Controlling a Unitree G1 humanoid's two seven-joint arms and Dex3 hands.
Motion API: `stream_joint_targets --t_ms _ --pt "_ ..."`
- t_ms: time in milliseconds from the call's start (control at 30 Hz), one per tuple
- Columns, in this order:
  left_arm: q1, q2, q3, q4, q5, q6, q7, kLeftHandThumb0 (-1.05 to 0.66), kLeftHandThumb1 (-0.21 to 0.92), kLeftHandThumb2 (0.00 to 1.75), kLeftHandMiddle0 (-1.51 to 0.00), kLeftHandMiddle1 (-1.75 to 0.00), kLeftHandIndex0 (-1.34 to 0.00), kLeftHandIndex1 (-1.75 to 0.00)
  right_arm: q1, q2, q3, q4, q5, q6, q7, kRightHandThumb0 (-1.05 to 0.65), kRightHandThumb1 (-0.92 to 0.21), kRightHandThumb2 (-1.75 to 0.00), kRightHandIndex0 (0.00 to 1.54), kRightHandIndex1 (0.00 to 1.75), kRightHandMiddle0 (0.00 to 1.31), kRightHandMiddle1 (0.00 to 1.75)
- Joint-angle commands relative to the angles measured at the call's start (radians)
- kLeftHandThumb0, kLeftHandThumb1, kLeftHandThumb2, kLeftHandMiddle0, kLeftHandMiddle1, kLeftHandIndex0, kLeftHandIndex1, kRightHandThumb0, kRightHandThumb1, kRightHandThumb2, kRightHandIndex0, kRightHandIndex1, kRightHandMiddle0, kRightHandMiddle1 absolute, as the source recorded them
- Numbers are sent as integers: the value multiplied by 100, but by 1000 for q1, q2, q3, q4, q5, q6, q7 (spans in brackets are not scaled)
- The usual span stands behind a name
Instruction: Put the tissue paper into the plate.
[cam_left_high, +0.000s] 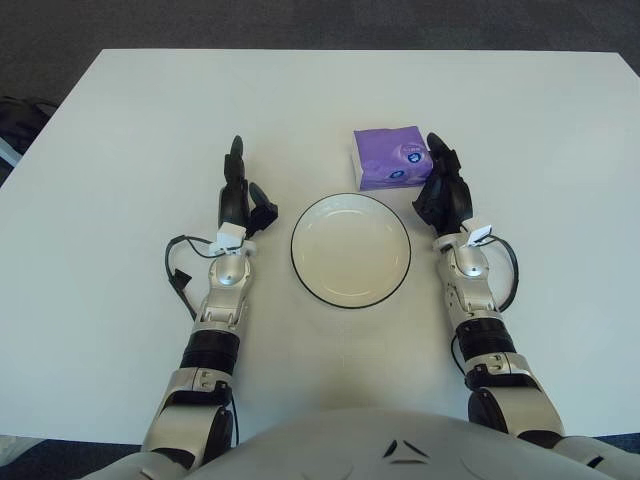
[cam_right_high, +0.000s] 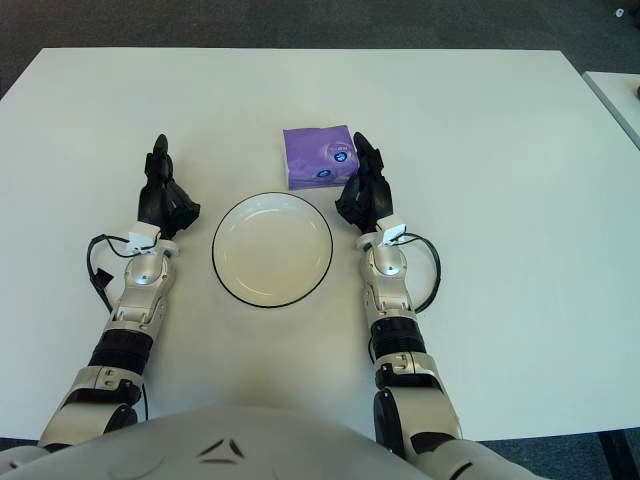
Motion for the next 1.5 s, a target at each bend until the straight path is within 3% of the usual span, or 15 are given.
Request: stream_joint_targets --t_ms 0,933,1200,1467 --pt "137 -11 -10 99 13 42 -5 -85 92 121 -9 0 0 -23 117 24 11 72 1 73 1 -78 -92 -110 14 0 0 29" --pt "137 -20 -15 91 16 58 1 -85 92 120 -9 0 0 -24 129 14 10 43 3 83 4 -77 -92 -109 15 0 0 31" --pt "139 -26 -20 87 21 56 9 -84 92 120 -9 0 0 -26 180 -35 -32 -121 20 131 0 -74 -92 -108 16 1 0 32" --pt "138 -26 -22 97 30 42 20 -85 92 120 -9 0 0 -26 223 -54 -81 -274 -27 142 -83 -71 -92 -107 17 1 0 38"
